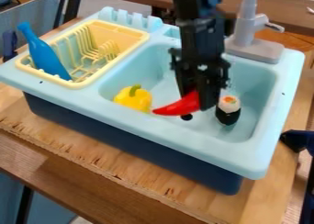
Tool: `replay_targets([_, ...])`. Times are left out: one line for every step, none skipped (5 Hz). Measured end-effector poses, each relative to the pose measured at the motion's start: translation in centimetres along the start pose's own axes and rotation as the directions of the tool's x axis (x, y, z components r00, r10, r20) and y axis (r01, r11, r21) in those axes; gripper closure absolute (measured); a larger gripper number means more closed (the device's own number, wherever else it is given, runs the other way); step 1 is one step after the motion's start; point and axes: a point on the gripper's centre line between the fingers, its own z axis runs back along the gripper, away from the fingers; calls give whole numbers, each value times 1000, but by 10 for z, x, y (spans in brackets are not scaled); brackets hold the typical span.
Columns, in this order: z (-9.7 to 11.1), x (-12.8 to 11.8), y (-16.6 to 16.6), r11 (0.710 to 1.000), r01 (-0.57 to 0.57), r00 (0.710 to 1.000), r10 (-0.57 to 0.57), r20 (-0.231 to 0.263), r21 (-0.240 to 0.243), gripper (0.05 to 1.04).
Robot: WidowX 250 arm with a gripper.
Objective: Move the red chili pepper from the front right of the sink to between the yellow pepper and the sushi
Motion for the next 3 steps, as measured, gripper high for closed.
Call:
replay_targets([-1,14,9,996,-73,996,75,43,-44,586])
replay_targets([6,20,9,994,-87,994,91,68,-60,587])
replay_targets([5,19,9,994,-96,993,99,60,-58,586])
